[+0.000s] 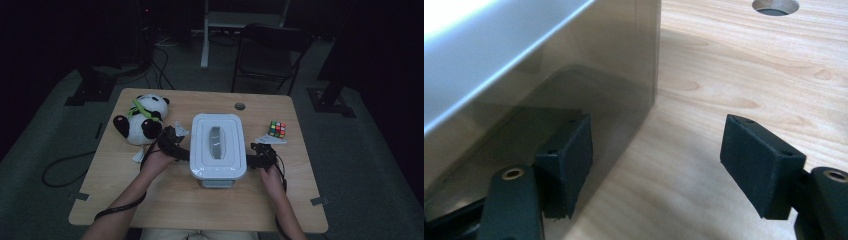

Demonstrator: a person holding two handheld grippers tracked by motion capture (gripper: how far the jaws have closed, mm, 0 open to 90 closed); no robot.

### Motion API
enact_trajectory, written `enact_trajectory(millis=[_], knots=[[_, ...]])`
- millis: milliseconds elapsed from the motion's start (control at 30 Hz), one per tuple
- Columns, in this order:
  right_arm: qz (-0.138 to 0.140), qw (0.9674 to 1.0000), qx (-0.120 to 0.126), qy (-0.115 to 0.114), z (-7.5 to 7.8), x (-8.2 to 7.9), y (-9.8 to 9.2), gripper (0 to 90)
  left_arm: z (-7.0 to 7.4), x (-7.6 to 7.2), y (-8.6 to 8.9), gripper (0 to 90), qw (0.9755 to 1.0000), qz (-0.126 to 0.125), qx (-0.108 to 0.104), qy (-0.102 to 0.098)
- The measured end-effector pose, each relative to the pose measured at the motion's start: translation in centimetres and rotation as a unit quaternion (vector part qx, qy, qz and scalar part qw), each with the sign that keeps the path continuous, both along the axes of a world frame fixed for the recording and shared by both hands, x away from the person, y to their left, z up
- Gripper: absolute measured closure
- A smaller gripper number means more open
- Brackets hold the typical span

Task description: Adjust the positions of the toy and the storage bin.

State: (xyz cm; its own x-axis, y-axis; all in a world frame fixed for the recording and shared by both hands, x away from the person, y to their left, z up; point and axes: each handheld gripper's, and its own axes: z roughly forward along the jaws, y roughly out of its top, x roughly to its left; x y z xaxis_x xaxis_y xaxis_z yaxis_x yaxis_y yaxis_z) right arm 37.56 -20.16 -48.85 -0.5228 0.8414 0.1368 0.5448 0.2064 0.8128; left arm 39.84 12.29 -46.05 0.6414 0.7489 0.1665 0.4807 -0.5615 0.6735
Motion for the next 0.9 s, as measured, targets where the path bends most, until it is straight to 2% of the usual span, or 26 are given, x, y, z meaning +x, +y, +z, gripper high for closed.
enact_trajectory(millis=[467, 567, 833, 900], knots=[[0.021, 0.9998, 0.007, -0.004, -0.2, -4.0, -0.3, 29.0, 0.0, -3.2, 0.3, 2.1, 0.9998, -0.020, 0.003, 0.001], [0.025, 0.9996, 0.008, -0.006, -0.2, -4.5, -0.3, 29.0, -0.1, -3.6, 0.4, 2.1, 0.9998, -0.020, -0.001, 0.003], [0.033, 0.9994, 0.013, -0.005, -0.3, -5.9, -0.6, 29.0, -0.1, -5.1, 0.3, 2.1, 0.9996, -0.029, 0.005, -0.004], [0.035, 0.9992, 0.019, -0.004, -0.4, -6.2, -0.7, 28.9, -0.2, -5.4, 0.4, 2.2, 0.9996, -0.028, -0.002, -0.002]])
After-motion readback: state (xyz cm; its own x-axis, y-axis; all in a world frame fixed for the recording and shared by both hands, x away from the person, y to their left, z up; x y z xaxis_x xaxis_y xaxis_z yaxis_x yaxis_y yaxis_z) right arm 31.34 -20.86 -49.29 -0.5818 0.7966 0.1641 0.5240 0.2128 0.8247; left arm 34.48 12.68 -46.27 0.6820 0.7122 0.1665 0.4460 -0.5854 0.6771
